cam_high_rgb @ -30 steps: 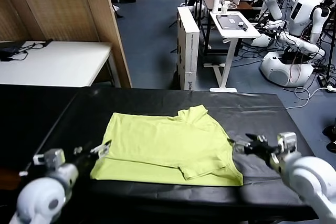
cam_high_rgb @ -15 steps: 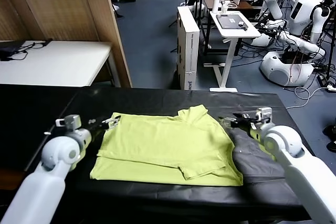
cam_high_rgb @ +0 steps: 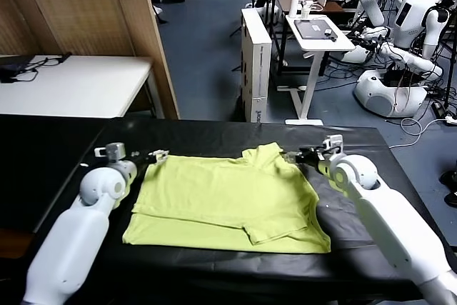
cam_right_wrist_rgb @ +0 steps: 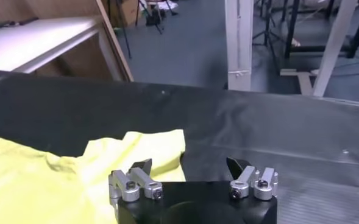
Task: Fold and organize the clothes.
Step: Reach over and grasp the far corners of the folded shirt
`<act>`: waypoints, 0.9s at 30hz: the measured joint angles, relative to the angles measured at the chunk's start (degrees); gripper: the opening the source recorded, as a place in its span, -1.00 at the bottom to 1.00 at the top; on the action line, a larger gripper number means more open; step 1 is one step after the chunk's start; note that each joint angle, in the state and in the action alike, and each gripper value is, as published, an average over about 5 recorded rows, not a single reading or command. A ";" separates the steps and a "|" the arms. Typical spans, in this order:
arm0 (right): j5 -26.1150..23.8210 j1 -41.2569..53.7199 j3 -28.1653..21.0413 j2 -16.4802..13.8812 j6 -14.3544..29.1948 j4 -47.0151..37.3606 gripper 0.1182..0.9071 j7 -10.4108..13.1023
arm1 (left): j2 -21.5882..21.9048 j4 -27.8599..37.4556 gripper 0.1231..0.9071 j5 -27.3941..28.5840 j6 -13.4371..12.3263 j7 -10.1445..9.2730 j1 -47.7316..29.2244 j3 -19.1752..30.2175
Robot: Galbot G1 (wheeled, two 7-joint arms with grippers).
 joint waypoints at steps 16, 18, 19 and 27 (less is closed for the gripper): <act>-0.22 0.02 -1.15 0.23 -0.13 -0.01 0.12 -0.27 | -0.72 1.26 0.57 0.48 -0.64 0.66 1.02 0.01; -0.22 0.00 -1.15 0.24 -0.14 -0.02 -0.04 -0.36 | -0.69 1.23 0.25 0.52 -0.77 0.73 1.23 0.01; -0.22 0.00 -1.15 0.24 -0.15 -0.03 -0.12 -0.41 | -0.67 1.20 0.11 0.55 -0.84 0.78 1.36 0.00; -0.21 -0.12 -1.18 0.28 0.88 0.11 -0.86 -0.81 | -0.44 1.07 -0.80 1.03 -1.20 1.61 1.78 0.03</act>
